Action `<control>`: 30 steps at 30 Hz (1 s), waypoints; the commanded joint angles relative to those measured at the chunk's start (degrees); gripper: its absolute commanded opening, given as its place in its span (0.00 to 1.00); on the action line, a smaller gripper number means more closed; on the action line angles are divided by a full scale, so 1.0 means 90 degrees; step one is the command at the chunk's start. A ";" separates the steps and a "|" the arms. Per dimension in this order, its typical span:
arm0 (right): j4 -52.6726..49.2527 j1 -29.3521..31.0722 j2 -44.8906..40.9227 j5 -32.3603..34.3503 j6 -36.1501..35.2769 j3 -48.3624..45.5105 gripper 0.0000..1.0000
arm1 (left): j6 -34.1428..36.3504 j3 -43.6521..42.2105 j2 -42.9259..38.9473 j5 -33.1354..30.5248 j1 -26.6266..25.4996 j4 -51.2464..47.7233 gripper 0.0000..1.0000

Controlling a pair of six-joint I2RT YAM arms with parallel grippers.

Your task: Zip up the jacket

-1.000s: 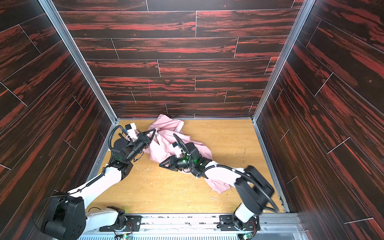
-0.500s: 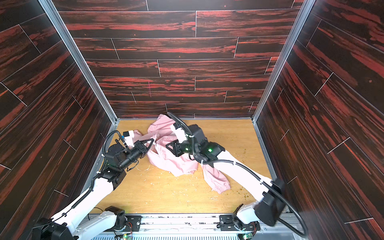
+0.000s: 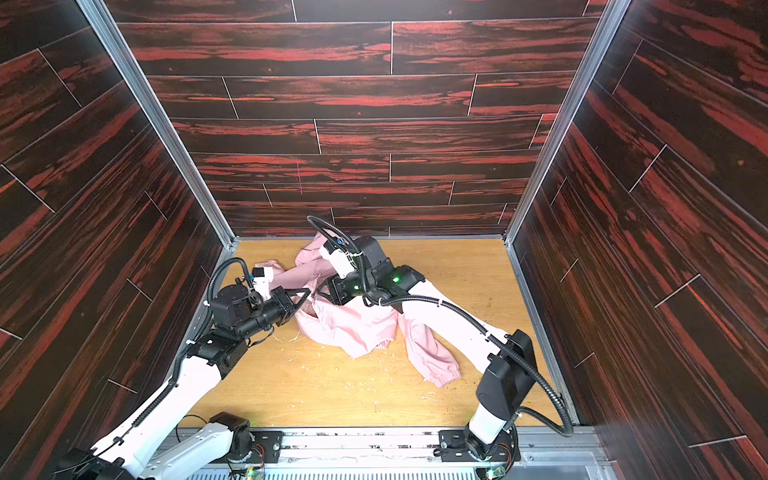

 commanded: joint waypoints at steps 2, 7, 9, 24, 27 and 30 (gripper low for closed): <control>-0.0384 0.0136 0.0395 -0.0352 -0.0240 0.0335 0.44 | 0.0035 0.0251 -0.0111 0.0154 0.0031 -0.0091 0.00; -0.0581 0.0242 0.0669 -0.0277 -0.0301 0.0587 0.44 | 0.0029 0.0271 -0.0118 0.0204 0.0031 -0.0081 0.00; -0.0553 0.0250 0.0693 -0.0279 -0.0294 0.0595 0.44 | 0.0035 0.0262 -0.0131 0.0209 0.0031 -0.0081 0.00; -0.0525 0.0271 0.0829 -0.0035 -0.0304 0.0581 0.36 | -0.0014 0.0244 -0.0197 0.0268 0.0031 -0.0032 0.00; -0.0470 0.0271 0.0802 0.0013 -0.0284 0.0541 0.32 | -0.0006 0.0232 -0.0210 0.0274 0.0031 -0.0027 0.00; -0.0455 0.0271 0.0812 0.0047 -0.0264 0.0529 0.29 | -0.0024 0.0230 -0.0219 0.0295 0.0031 -0.0030 0.00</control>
